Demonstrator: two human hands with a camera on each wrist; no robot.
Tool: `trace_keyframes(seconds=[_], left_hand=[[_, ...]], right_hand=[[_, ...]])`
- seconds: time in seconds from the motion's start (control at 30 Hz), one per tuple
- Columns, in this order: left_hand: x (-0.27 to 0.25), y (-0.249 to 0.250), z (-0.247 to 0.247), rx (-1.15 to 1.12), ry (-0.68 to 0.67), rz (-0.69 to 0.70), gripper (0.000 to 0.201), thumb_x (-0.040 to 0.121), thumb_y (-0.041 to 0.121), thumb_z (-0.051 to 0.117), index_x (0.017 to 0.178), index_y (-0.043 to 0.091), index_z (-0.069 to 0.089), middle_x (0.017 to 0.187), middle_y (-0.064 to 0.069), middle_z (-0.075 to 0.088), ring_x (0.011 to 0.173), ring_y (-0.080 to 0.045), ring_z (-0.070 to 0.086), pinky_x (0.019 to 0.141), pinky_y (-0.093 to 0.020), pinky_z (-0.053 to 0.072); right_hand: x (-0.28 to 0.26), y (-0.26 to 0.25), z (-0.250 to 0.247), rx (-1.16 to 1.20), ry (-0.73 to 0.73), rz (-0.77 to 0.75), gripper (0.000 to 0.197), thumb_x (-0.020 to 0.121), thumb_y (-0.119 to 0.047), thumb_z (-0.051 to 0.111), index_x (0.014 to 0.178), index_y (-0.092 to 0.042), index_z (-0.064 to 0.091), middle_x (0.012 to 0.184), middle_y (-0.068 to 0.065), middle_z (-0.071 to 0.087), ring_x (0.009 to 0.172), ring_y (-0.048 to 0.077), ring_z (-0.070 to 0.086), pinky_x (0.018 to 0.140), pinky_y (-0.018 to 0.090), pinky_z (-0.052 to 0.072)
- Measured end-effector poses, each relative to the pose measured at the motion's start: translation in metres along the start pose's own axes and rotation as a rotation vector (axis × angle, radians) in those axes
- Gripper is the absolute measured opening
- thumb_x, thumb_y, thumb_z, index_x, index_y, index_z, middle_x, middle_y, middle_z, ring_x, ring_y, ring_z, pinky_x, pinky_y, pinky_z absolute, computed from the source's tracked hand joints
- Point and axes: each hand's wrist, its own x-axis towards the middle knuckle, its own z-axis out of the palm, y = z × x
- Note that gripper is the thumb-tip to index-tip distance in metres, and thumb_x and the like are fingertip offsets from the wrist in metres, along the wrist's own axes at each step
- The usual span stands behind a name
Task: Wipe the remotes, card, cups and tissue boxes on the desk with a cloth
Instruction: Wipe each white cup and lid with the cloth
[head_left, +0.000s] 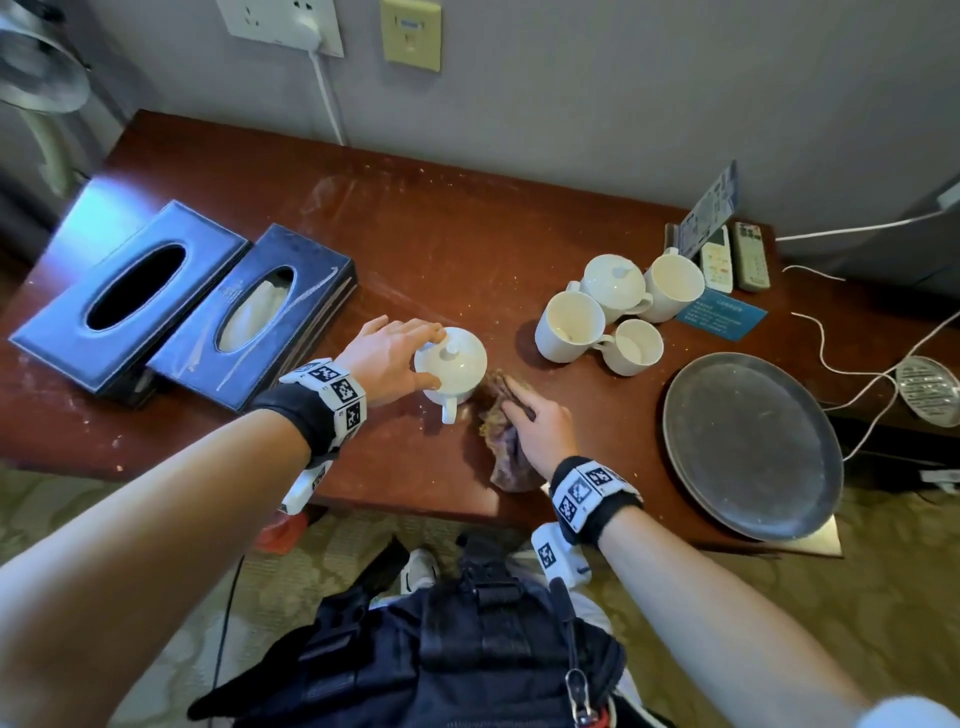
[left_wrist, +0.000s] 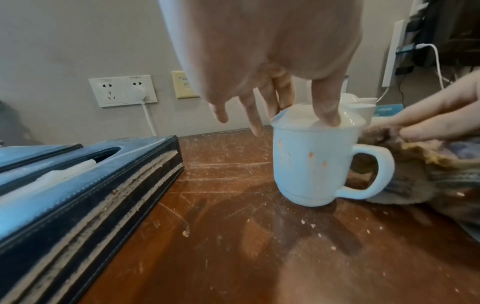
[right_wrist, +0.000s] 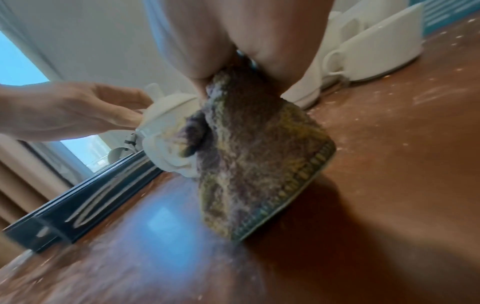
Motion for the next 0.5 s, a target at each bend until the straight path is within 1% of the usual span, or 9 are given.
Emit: trace_keyframes(seconds=[0.07,0.13,0.2,0.27,0.3,0.37,0.4,0.5], left_hand=[[0.001,0.005,-0.004,0.045,0.004,0.006,0.061,0.086,0.039,0.070,0.140,0.021,0.047,0.148,0.003,0.047,0.135,-0.020,0.041,0.119,-0.039,0.014],[0.004,0.013,-0.009,0.091,0.010,-0.002,0.066,0.082,0.042,0.072,0.139,0.022,0.046,0.144,0.002,0.050,0.130,-0.020,0.044,0.113,-0.038,0.022],[0.008,0.026,-0.009,0.135,0.005,-0.016,0.082,0.075,0.050,0.074,0.144,0.025,0.038,0.143,0.000,0.049,0.129,-0.022,0.043,0.108,-0.041,0.029],[0.012,0.041,-0.007,0.238,-0.049,-0.027,0.097,0.070,0.060,0.075,0.149,0.027,0.029,0.144,-0.003,0.046,0.130,-0.025,0.042,0.106,-0.044,0.035],[0.014,0.048,-0.006,0.300,-0.088,-0.041,0.100,0.070,0.062,0.075,0.149,0.027,0.027,0.144,-0.005,0.044,0.130,-0.027,0.042,0.103,-0.045,0.038],[0.018,0.059,-0.002,0.375,-0.144,-0.087,0.095,0.071,0.060,0.077,0.147,0.025,0.030,0.141,-0.010,0.045,0.127,-0.030,0.044,0.096,-0.044,0.044],[0.019,0.063,0.000,0.391,-0.151,-0.105,0.091,0.073,0.056,0.077,0.145,0.023,0.032,0.138,-0.011,0.046,0.124,-0.031,0.045,0.092,-0.044,0.047],[0.021,0.067,0.005,0.413,-0.124,-0.124,0.081,0.076,0.053,0.076,0.140,0.019,0.037,0.131,-0.014,0.050,0.118,-0.033,0.049,0.087,-0.042,0.050]], right_hand=[[0.000,0.003,-0.005,0.069,0.045,0.015,0.039,0.097,-0.018,0.058,0.136,-0.020,0.058,0.139,-0.004,0.056,0.130,0.010,0.048,0.106,0.015,0.031],[0.000,-0.002,-0.010,0.138,0.085,0.017,0.039,0.097,-0.018,0.059,0.136,-0.022,0.058,0.137,-0.007,0.057,0.127,0.006,0.049,0.105,0.015,0.032],[-0.001,-0.005,-0.013,0.174,0.100,0.010,0.039,0.097,-0.018,0.059,0.136,-0.022,0.058,0.135,-0.009,0.058,0.125,0.004,0.049,0.107,0.018,0.033],[-0.004,-0.005,-0.014,0.177,0.101,0.011,0.039,0.097,-0.017,0.060,0.135,-0.022,0.058,0.134,-0.009,0.058,0.123,0.002,0.049,0.106,0.016,0.034],[-0.005,-0.003,-0.014,0.187,0.097,0.013,0.039,0.096,-0.017,0.060,0.135,-0.022,0.058,0.135,-0.008,0.058,0.124,0.003,0.049,0.105,0.015,0.034],[-0.007,0.001,-0.014,0.196,0.088,0.025,0.039,0.096,-0.017,0.060,0.135,-0.023,0.059,0.135,-0.007,0.059,0.125,0.005,0.051,0.103,0.014,0.034],[-0.009,0.003,-0.015,0.197,0.085,0.032,0.039,0.096,-0.017,0.060,0.135,-0.023,0.059,0.135,-0.007,0.059,0.123,0.004,0.051,0.101,0.012,0.034],[-0.011,0.007,-0.020,0.217,0.091,0.041,0.039,0.097,-0.017,0.060,0.135,-0.022,0.059,0.132,-0.009,0.060,0.115,-0.002,0.050,0.095,0.006,0.033]])
